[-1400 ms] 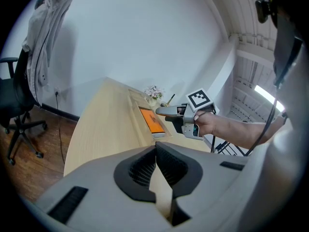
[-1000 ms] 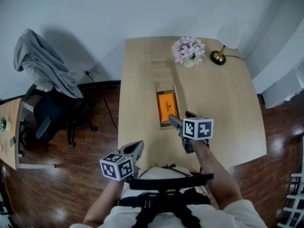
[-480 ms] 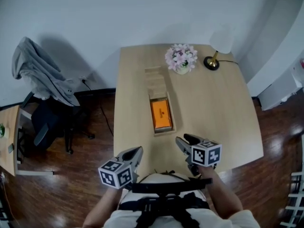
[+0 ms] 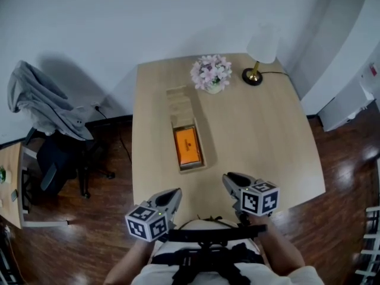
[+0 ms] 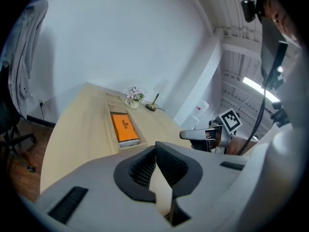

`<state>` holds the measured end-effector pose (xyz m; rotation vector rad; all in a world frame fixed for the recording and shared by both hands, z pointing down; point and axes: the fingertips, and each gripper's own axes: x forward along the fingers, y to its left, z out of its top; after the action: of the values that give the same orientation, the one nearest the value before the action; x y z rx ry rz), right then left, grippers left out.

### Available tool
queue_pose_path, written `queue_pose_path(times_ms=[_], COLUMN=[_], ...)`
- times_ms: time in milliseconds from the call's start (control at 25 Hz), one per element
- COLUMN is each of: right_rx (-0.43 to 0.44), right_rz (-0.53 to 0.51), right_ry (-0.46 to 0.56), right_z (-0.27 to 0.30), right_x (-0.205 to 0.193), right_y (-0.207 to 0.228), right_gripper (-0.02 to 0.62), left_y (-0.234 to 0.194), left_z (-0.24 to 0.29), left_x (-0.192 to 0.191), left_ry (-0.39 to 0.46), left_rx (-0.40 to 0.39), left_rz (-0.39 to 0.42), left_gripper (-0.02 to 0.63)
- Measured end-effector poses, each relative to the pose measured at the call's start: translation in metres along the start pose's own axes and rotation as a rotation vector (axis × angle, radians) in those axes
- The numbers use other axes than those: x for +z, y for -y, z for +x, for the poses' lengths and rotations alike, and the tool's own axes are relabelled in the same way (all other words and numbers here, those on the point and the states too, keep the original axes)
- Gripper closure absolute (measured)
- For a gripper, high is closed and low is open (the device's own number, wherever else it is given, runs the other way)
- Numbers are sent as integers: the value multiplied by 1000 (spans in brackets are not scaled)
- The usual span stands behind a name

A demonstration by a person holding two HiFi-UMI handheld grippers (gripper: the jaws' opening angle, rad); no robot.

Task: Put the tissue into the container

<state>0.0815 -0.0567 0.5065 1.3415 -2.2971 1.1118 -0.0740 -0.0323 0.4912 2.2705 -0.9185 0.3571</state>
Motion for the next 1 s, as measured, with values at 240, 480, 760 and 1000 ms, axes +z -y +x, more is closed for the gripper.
queue_pose_path(times_ms=[240, 480, 760, 1000], right_rx=[-8, 4, 15, 10], right_rz=[-31, -69, -145, -165], right_ry=[20, 46, 68, 67], right_z=[-22, -37, -47, -54], right_x=[17, 33, 48, 51], right_y=[17, 22, 15, 15], right_gripper=[557, 588, 595, 595], left_y=[25, 39, 49, 55], left_z=[19, 28, 27, 29], left_x=[7, 13, 26, 26], left_ry=[10, 26, 64, 71], left_rx=[-9, 2, 8, 10], left_rz=[-2, 3, 1, -9], left_gripper=[611, 612, 612, 611])
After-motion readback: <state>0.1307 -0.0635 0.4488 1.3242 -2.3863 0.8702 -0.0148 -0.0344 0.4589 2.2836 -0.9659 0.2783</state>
